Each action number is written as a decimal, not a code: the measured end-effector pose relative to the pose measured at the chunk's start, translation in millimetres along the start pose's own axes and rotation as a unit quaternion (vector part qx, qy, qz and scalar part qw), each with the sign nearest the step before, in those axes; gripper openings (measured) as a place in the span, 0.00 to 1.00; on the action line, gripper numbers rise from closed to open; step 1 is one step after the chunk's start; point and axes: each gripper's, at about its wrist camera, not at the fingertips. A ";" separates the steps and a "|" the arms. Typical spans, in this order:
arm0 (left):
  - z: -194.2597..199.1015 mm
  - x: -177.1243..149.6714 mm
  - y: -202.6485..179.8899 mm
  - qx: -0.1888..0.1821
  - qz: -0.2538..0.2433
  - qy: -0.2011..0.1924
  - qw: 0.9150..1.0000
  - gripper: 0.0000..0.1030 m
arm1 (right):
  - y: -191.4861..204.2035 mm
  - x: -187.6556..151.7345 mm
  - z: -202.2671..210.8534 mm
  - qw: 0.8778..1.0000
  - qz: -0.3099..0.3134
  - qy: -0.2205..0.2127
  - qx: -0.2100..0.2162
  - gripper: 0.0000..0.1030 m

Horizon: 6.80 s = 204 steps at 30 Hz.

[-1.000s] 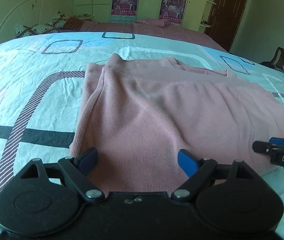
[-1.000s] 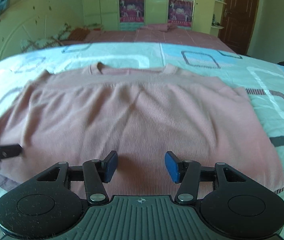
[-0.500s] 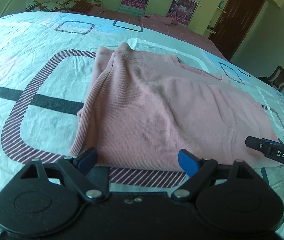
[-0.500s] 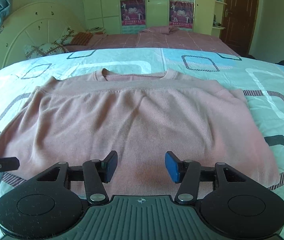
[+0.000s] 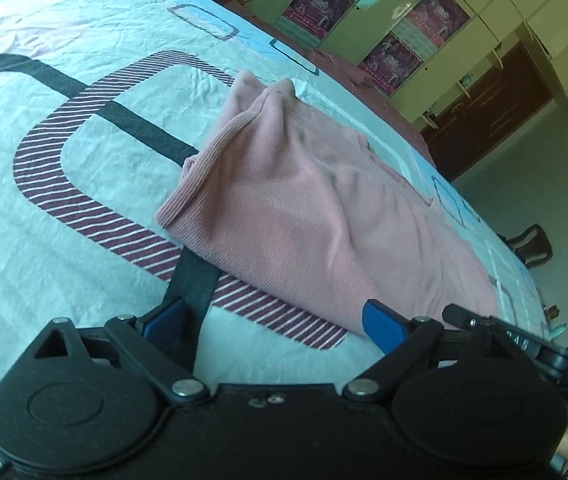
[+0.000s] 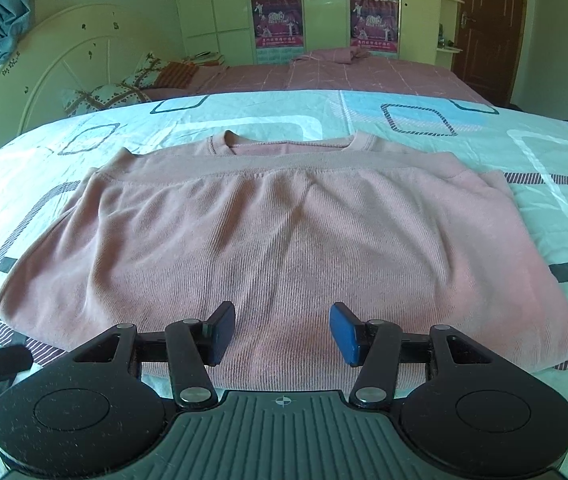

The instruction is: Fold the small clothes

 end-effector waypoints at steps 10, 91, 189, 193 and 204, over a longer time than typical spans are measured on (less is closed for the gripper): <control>-58.2 38.3 0.7 -0.086 0.086 -0.061 0.991 0.85 | -4.6 32.8 -24.0 0.999 -0.002 -0.029 -0.029 0.51; -87.7 -39.4 -216.9 -0.017 -0.209 -0.046 0.977 0.76 | -213.0 43.9 11.6 0.990 -0.095 -0.023 0.097 0.10; -147.9 30.7 -270.0 0.023 -0.194 -0.058 0.979 0.76 | -245.1 90.2 7.2 0.993 -0.087 -0.077 0.018 0.13; -139.1 13.2 -276.0 0.026 -0.222 -0.051 0.973 0.77 | -228.1 76.7 4.5 0.996 -0.055 -0.061 0.016 0.13; -151.5 2.5 -266.9 0.047 -0.213 -0.024 0.976 0.84 | -245.6 57.1 -5.6 0.997 -0.071 -0.027 -0.018 0.13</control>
Point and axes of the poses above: each gripper's, at about its wrist camera, not at the fingertips, and z roughly against the way its jaws point, y to its left, x to its top, and after that the axes turned 8 degrees about x, right-handed
